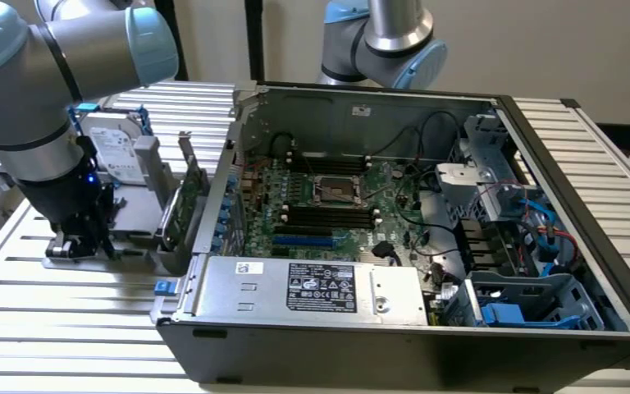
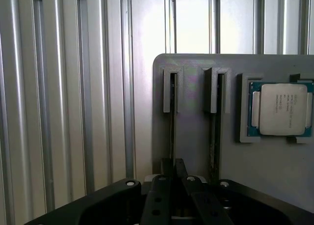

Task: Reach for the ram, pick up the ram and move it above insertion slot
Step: 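Pick up the ram and move it above insertion slot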

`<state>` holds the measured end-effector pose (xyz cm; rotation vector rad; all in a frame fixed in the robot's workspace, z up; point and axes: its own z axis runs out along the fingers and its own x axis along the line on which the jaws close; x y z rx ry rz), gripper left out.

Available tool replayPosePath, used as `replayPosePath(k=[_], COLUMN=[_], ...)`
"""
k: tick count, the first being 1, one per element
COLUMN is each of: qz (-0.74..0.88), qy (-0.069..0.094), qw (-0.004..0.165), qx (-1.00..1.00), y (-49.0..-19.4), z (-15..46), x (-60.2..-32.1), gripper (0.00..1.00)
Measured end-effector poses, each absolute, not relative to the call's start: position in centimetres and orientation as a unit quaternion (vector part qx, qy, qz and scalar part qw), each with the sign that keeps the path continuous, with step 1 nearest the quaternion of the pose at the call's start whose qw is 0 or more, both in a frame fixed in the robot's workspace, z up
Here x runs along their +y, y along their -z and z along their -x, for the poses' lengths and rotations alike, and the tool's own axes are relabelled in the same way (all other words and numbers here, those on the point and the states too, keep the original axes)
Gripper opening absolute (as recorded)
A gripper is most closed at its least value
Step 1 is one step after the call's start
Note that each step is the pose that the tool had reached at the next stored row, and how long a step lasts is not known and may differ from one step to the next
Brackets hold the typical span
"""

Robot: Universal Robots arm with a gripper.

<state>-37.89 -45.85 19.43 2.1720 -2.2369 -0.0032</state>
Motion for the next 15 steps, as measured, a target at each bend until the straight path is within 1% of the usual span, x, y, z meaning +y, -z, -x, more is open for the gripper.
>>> replayPosePath(k=[7,12,15], qz=[-0.697,-0.697,-0.697], qy=[0.001,0.002,0.002], qw=[0.012,0.012,0.013], qx=[-0.717,-0.717,-0.717], y=[-20.2,-21.5,-22.9], z=[37.9,37.9,37.9], x=[-45.8,-45.8,-45.8], gripper=[0.14,0.14,0.14])
